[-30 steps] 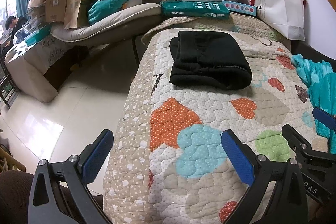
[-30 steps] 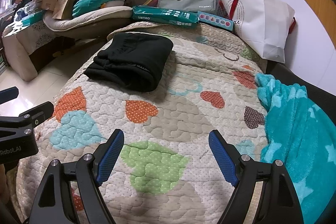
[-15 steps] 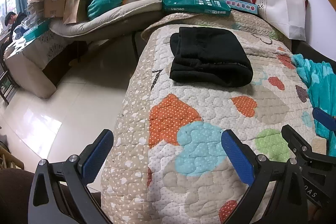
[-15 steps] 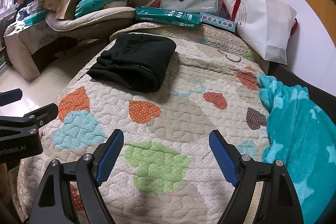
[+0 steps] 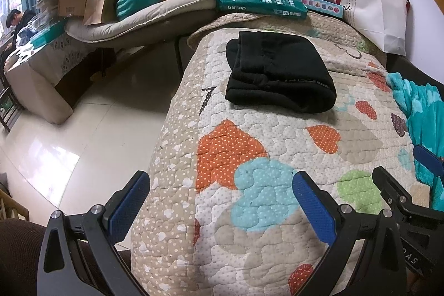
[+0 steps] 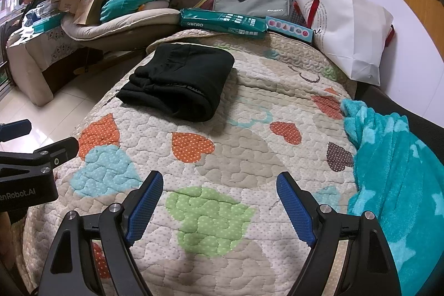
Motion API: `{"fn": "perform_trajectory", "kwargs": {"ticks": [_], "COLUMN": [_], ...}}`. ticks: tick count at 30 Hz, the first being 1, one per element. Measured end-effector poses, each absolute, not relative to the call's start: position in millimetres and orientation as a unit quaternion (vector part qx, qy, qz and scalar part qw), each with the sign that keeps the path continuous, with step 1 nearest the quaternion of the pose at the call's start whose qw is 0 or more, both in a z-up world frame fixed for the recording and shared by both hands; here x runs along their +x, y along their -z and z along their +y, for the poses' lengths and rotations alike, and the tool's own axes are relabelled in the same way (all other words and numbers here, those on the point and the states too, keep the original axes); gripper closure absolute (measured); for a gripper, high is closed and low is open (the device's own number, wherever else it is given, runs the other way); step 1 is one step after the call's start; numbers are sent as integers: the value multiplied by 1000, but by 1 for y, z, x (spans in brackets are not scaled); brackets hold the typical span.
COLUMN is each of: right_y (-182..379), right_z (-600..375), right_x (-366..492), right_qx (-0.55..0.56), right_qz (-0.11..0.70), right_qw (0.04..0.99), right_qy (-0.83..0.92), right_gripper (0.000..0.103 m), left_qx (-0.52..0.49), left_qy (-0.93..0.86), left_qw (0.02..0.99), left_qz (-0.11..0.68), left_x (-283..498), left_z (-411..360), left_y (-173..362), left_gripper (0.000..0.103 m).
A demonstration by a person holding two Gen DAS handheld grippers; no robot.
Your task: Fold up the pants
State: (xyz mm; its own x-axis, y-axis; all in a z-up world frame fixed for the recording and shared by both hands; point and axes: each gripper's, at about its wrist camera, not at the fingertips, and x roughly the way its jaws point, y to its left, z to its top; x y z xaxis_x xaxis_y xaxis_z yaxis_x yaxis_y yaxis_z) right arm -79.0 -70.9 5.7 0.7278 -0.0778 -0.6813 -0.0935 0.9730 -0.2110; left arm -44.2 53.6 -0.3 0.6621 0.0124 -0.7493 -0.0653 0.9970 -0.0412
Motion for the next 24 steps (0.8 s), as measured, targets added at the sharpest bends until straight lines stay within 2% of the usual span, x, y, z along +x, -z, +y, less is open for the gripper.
{"fn": "perform_trajectory", "kwargs": {"ticks": [24], "right_y": [-5], "right_z": [-70], "right_x": [-79], "right_qx": [-116], "right_qz": [369], "right_qw": [922], "right_qy": [-5], "right_gripper": [15], "left_qx": [-34], "left_qy": [-21], "left_qw": [910], "left_qz": [412], "left_x": [-43], "left_z": [55], "left_y": [1], "left_gripper": [0]}}
